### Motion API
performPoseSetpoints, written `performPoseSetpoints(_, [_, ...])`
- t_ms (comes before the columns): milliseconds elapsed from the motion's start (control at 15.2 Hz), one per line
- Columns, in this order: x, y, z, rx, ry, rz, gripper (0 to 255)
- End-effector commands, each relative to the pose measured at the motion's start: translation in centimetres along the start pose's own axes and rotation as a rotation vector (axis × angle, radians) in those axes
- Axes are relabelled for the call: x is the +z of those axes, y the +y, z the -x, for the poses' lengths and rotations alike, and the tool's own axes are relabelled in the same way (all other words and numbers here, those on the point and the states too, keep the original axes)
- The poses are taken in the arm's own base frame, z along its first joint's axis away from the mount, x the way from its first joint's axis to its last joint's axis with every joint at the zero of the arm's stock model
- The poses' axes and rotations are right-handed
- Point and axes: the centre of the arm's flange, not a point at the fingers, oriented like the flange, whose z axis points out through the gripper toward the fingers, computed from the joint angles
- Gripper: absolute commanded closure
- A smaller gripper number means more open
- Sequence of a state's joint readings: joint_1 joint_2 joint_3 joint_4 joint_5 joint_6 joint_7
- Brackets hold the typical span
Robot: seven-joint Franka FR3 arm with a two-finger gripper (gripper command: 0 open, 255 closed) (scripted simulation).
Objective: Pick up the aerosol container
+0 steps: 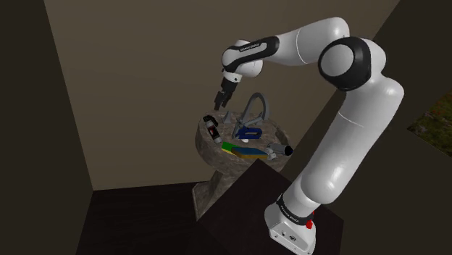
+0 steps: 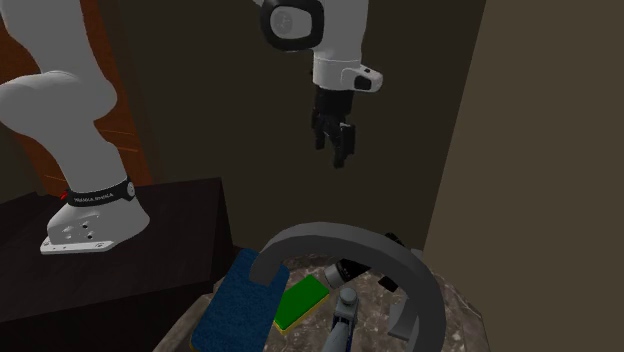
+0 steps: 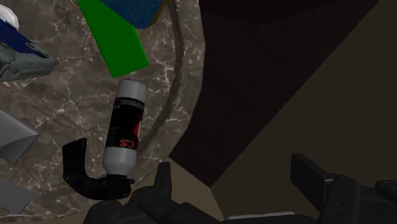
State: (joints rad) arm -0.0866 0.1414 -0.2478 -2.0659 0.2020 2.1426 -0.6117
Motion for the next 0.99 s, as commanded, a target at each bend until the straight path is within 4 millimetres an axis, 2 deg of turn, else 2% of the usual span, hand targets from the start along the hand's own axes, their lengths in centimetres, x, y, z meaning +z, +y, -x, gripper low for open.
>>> performPoseSetpoints(0, [1.7, 1.9, -1.0, 0.002, -0.010, -0.010, 0])
performPoseSetpoints(924, [15.5, 14.0, -7.8, 0.023, -0.083, -0.077, 0])
